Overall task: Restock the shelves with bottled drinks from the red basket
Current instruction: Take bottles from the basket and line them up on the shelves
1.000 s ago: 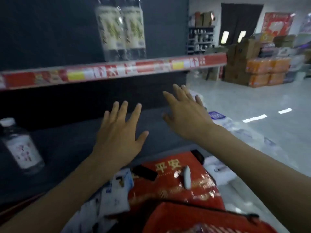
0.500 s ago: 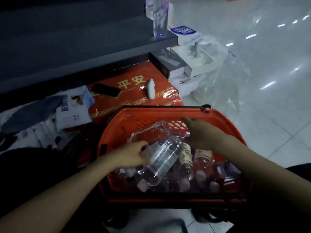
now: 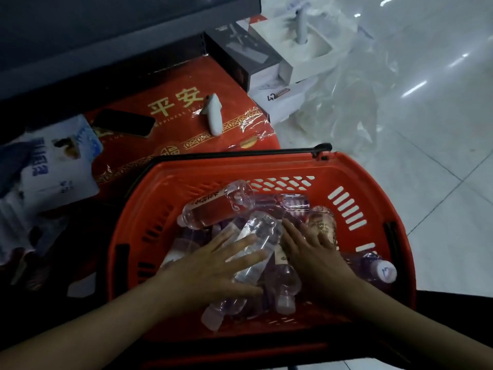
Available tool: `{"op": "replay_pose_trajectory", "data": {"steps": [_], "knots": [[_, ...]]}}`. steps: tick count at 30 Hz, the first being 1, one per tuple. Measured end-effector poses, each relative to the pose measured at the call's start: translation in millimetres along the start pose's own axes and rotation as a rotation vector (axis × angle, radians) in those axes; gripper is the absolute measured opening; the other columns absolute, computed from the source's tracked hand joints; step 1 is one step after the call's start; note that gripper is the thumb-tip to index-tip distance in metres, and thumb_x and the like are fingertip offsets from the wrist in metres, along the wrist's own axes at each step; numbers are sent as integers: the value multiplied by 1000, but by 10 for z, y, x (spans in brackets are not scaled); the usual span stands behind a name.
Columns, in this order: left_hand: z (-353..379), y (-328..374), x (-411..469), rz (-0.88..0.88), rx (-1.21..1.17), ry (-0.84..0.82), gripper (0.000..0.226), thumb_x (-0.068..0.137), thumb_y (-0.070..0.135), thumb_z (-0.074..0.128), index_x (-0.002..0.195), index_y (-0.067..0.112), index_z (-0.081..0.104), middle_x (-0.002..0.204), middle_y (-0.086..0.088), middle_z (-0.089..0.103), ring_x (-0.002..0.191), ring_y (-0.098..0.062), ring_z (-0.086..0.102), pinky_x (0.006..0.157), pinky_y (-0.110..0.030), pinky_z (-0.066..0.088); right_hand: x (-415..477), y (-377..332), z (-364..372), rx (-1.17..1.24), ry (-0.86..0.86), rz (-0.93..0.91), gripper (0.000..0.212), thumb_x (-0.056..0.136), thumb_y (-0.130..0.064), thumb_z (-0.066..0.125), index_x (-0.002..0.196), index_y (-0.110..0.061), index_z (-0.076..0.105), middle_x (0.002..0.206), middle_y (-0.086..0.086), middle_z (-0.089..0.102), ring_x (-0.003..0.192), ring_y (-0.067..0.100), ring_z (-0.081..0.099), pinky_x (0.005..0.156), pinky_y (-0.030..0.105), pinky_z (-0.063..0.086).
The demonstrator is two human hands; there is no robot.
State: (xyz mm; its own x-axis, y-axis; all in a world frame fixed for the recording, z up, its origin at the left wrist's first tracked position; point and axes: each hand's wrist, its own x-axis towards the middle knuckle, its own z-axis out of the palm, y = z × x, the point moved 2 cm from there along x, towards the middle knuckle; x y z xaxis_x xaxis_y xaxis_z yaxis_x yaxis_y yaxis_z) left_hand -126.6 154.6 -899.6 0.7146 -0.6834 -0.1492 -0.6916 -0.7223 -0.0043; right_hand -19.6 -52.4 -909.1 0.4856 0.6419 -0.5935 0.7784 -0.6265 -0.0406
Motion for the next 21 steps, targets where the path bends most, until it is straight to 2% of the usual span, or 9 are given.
{"op": "replay_pose_trajectory", "data": {"steps": [3,5,8,12,15,17,18,19,21], "knots": [[-114,-45,32,-48,-203,81,81,65,16,81,133,46,48,161,-2,17,151,-29,7,110,-49,33,12,94,32,73,23,-117,107,88,-55,60,153,-27,-19,154,-5,-31,151,25,-15,123,51,0],[-264,-81,76,-157,-459,172,92,62,5,80,136,48,44,161,5,13,152,-19,6,111,-38,37,-18,86,31,144,80,-212,100,86,-62,57,155,-35,-11,163,-7,-14,152,23,-11,124,51,2],[-528,-237,108,-332,-1056,295,85,64,17,86,137,39,48,149,12,33,142,-4,31,113,-23,35,-75,3,-53,156,222,-316,87,83,-62,59,153,-38,14,165,-7,13,153,20,5,123,52,6],[-617,-468,-28,-622,-1598,463,97,45,45,94,130,26,52,129,6,64,121,-11,60,97,-30,52,-19,-50,-86,11,244,-313,92,71,-56,73,147,-38,27,155,-1,35,149,24,24,118,59,21],[-457,-519,-104,-760,-1886,653,100,45,50,92,131,20,50,116,1,71,108,-19,68,88,-38,58,95,-85,-83,-100,208,-293,102,66,-32,85,150,-36,25,160,7,28,150,30,21,116,63,23],[-374,-538,-121,-802,-2024,723,91,49,51,89,126,19,54,99,-2,72,92,-22,66,82,-41,53,171,-94,-155,-63,206,-282,89,76,-28,79,148,-39,27,162,3,24,152,27,14,121,61,9],[-350,-530,-126,-853,-2101,757,85,47,53,89,119,19,59,95,-4,71,89,-24,61,82,-43,49,198,-95,-195,-55,216,-288,82,78,-32,77,145,-41,30,159,1,28,151,26,17,121,59,5],[-320,-519,-134,-917,-2165,797,77,49,56,87,113,19,64,99,-8,70,93,-27,59,85,-45,46,213,-100,-249,-45,238,-288,77,78,-36,76,143,-42,36,154,0,36,148,26,24,121,57,6],[-293,-482,-144,-1034,-2217,833,57,71,62,66,111,21,68,112,-11,69,106,-30,62,93,-49,45,220,-81,-351,79,282,-269,71,73,-42,77,137,-42,45,140,-1,48,134,23,42,119,53,22]]}}
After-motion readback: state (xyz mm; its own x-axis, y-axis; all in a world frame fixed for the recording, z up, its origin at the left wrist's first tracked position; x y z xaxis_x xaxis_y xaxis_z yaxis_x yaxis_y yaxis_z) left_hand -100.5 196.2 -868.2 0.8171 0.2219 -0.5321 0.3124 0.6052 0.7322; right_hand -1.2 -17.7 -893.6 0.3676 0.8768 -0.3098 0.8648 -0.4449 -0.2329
